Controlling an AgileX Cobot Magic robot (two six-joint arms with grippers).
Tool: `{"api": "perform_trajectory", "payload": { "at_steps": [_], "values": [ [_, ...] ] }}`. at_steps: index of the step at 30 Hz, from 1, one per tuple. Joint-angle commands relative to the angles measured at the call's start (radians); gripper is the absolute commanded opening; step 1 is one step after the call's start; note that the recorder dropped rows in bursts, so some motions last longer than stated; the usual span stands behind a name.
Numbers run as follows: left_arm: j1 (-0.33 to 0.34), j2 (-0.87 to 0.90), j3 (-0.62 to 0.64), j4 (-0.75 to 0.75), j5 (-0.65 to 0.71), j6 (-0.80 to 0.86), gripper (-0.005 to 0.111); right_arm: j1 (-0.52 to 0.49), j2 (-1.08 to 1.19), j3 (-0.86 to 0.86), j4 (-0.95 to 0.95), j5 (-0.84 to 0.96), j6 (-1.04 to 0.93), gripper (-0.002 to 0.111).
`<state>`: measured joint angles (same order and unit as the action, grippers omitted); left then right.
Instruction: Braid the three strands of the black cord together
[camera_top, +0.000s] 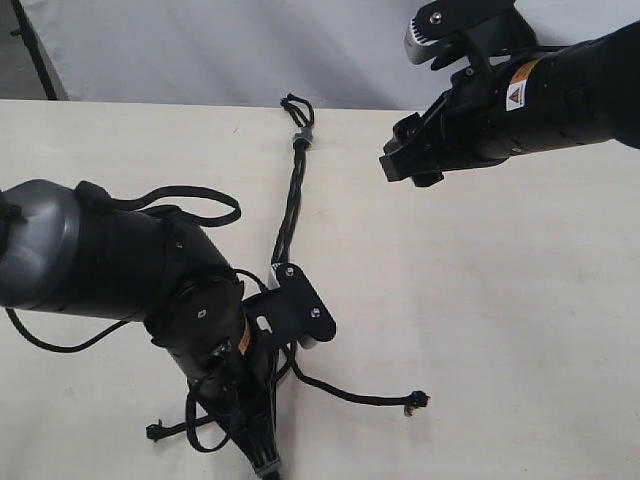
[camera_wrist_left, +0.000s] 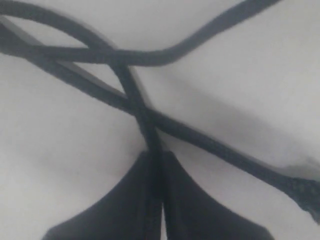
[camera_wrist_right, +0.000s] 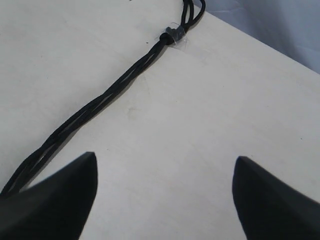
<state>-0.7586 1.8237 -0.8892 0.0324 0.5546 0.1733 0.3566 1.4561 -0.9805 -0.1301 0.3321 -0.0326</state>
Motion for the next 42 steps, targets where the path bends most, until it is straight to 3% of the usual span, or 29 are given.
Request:
{"api": "perform_trajectory", "payload": {
  "at_steps": [1,6,10,16,23,27,42],
  "values": [
    [0.007,0.025,0.004,-0.011,0.051,-0.012,0.029,-0.005,-0.007,0.005,-0.009,-0.011,-0.006,0.071],
    [0.007,-0.055,-0.055,-0.011,0.205,-0.012,0.049,-0.005,-0.007,0.005,-0.009,-0.009,-0.006,0.071],
    [0.029,-0.219,-0.045,0.006,0.208,-0.012,0.049,-0.005,-0.007,0.005,-0.009,0.011,-0.006,0.071],
    [0.147,-0.505,0.039,0.006,0.096,-0.097,0.040,-0.005,-0.007,0.005,-0.009,0.013,-0.006,0.071],
    [0.225,-0.794,0.227,0.006,-0.223,-0.173,0.000,-0.005,-0.007,0.005,-0.009,0.010,-0.006,0.071],
    [0.225,-0.903,0.323,0.010,-0.392,-0.173,0.000,-0.005,-0.007,0.005,-0.009,0.010,-0.006,0.071],
    [0.225,-1.040,0.345,0.010,-0.396,-0.173,0.000,-0.005,-0.007,0.005,-0.009,0.010,-0.006,0.071]
  ]
}}
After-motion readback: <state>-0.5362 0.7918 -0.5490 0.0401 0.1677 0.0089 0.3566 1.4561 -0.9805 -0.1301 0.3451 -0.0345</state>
